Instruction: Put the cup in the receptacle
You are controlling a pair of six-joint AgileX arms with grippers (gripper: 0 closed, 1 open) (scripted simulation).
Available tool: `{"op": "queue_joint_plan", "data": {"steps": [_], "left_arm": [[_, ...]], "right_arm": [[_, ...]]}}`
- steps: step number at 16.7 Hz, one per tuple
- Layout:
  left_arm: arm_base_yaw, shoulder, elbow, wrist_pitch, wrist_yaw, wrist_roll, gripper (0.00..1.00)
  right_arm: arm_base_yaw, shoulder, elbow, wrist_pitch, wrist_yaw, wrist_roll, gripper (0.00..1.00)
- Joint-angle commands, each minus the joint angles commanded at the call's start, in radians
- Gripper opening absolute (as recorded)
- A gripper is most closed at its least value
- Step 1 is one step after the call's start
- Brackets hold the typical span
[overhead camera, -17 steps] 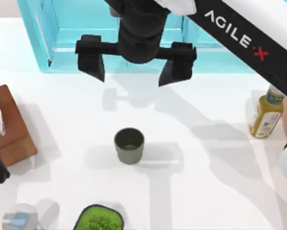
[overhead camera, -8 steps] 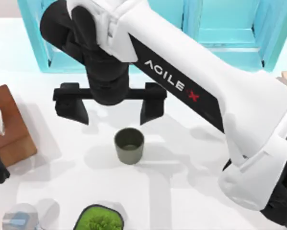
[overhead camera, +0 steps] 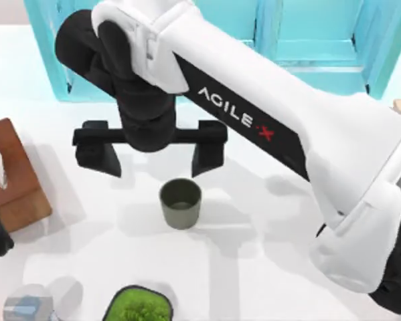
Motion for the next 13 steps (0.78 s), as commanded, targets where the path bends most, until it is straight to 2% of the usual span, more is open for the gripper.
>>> {"op": "queue_joint_plan", "data": {"steps": [7,13], "left_arm": [[0.0,0.0,0.0,0.0,0.0,0.0,1.0],[0.0,0.0,0.0,0.0,0.0,0.0,1.0]], "right_arm": [[-0.006,-0.096,-0.442,0.338,-0.002,-0.006,1.0],[-0.007,-0.112,-0.54,0.425,-0.002,-0.007,1.0]]}}
